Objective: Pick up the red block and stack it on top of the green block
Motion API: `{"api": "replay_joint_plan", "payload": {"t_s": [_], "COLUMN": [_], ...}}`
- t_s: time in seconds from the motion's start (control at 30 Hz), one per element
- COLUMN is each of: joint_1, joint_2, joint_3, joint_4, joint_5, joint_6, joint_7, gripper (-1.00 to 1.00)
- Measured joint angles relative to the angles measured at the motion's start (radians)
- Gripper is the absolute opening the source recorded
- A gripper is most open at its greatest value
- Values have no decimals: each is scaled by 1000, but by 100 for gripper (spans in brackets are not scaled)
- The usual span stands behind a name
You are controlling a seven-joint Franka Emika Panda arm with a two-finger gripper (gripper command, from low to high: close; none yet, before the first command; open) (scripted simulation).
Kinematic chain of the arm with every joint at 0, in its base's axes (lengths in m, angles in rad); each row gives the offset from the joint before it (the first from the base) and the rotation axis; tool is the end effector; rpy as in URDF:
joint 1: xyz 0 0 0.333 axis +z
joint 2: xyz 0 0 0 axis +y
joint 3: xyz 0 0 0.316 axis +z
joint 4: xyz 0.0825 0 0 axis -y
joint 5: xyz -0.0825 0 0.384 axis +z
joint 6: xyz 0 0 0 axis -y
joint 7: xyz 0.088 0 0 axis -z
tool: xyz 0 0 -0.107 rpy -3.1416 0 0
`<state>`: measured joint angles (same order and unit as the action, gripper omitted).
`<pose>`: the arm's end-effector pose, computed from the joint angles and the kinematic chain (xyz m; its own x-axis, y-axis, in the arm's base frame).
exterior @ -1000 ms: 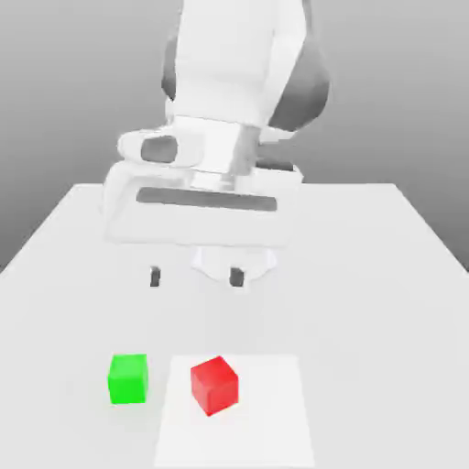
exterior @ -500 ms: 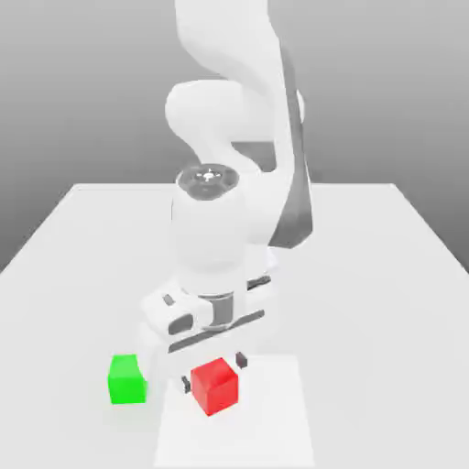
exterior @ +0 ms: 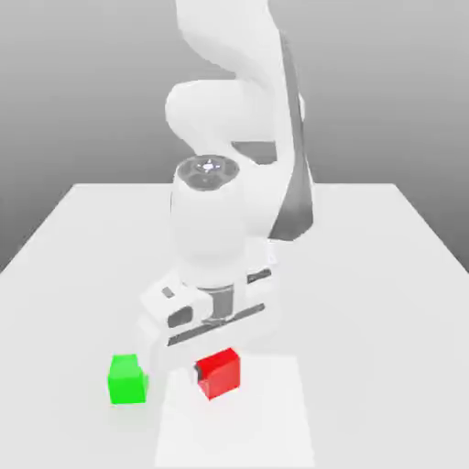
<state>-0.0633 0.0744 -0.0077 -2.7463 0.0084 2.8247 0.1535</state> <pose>0.3926 -0.0284 0.1970 0.9731 -0.2304 0.0036 -0.2304 -0.9731 -0.0027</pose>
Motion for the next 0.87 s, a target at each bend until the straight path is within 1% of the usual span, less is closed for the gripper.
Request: {"api": "replay_joint_plan", "payload": {"t_s": [0.1,0.33,0.53,0.63,0.77,0.8,0.87], "joint_1": [-20,-131,-227,-234,-247,-249,-249], "joint_2": [-51,-108,-157,-97,33,52,52], "joint_3": [-13,-69,-101,-109,-85,-81,-81], "joint_4": [-8,-5,-1,4,9,10,10], "joint_5": [-12,-33,-31,-20,22,30,30], "joint_6": [-48,-111,-160,-104,20,38,38], "joint_7": [58,414,719,757,733,728,728], "gripper": [-100,-100,-100,-100,-100,100,100]}}
